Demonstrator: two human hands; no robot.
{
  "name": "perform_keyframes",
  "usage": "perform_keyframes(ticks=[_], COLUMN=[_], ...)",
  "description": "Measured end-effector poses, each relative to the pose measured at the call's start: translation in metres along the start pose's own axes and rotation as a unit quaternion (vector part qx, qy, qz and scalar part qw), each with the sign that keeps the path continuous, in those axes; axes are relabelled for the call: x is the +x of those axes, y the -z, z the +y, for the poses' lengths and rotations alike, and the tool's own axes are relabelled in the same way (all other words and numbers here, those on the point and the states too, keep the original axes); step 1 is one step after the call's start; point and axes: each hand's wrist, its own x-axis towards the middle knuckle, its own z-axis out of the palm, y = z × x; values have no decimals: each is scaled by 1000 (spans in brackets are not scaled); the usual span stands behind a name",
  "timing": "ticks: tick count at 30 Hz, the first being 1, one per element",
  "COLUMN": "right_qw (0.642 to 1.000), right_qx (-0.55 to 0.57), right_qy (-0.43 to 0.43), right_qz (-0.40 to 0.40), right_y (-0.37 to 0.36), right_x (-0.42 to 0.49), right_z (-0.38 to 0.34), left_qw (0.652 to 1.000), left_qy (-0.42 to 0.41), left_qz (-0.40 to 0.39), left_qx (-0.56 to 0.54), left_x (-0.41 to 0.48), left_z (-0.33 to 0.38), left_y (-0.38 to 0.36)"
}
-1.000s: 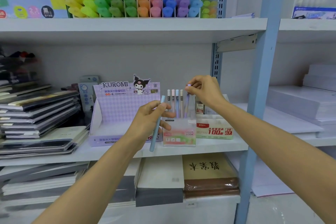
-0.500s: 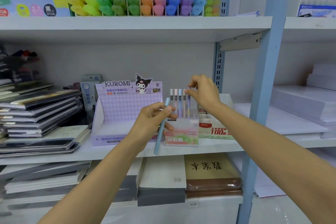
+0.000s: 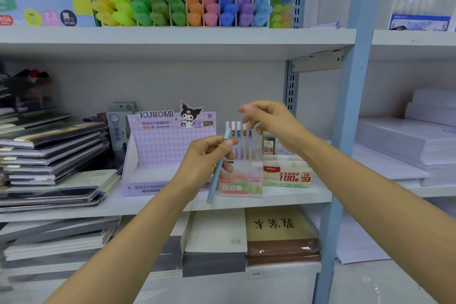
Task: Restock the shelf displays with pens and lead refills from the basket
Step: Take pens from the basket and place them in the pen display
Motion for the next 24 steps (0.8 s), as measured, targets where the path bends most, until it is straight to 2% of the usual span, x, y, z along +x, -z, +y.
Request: perform_keyframes(ticks=[2, 4, 10, 16, 17, 19, 21, 24], right_qw=[996, 994, 995, 982, 982, 983, 985, 989], right_qx=[-20, -16, 99, 186, 187, 185, 167, 99], right_qy=[-3, 1, -6, -12, -10, -12, -16, -30], right_qz=[-85, -110, -12, -37, -32, -6, 44, 107], right_y=[-8, -13, 1, -10, -10, -7, 1, 8], right_x=[-8, -12, -9, -7, -6, -1, 5, 12], right_z=[-7, -9, -9, -11, -12, -13, -12, -6], left_qw=[1000, 1000, 1000, 1000, 1000, 990, 959, 917], left_qy=[-7, -11, 15, -1, -12, -57, -107, -141], left_qz=[-3, 0, 21, 25, 27, 61, 97, 63], left_qx=[-7, -5, 0, -17, 1, 112, 246, 369], left_x=[0, 1, -5, -8, -8, -7, -10, -16], left_z=[3, 4, -1, 0, 0, -5, -12, -24], left_y=[-3, -5, 5, 7, 6, 9, 16, 25])
